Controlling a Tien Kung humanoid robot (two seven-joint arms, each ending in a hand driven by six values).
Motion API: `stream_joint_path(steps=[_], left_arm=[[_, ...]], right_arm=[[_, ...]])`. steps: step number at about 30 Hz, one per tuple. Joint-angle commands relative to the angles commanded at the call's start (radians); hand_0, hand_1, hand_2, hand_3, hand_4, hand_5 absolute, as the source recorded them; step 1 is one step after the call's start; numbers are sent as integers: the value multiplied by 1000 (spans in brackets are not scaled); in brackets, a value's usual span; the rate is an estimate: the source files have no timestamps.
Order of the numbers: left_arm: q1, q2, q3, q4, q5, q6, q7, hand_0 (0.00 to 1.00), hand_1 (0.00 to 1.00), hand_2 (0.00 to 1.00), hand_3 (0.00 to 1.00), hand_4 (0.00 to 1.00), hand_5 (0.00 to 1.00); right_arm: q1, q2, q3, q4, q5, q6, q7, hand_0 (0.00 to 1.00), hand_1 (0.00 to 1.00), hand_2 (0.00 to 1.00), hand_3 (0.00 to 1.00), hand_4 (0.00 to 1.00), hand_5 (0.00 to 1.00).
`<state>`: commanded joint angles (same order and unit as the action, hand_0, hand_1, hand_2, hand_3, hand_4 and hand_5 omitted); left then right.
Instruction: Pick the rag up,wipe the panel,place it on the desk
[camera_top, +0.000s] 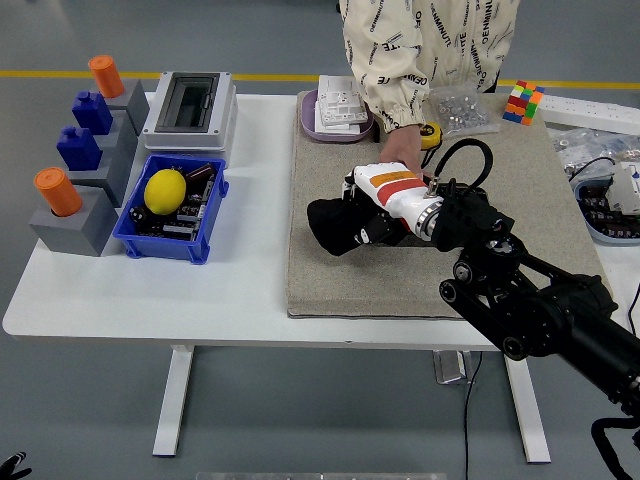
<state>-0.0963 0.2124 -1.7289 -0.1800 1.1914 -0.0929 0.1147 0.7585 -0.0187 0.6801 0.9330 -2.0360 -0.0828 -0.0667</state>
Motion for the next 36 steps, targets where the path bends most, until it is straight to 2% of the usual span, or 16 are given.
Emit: stream_joint_path(steps=[5,15,36], left_arm=[[-1,0,-3,0,1,0,-1,726,716,766,627,694,583],[1,-2,-7,0,1,0,-1,726,716,767,627,694,583],[7,-7,-18,0,6,-1,-2,725,716,766,627,695,584]], right_arm=[[3,-2,-13,-3,3,1,0,287,383,431,425,998,67],[-6,-31,41,-22,-8,1,1,287,384,431,425,998,67],[-71,-156,188,-37,-45,3,2,286,384,431,426,998,68]])
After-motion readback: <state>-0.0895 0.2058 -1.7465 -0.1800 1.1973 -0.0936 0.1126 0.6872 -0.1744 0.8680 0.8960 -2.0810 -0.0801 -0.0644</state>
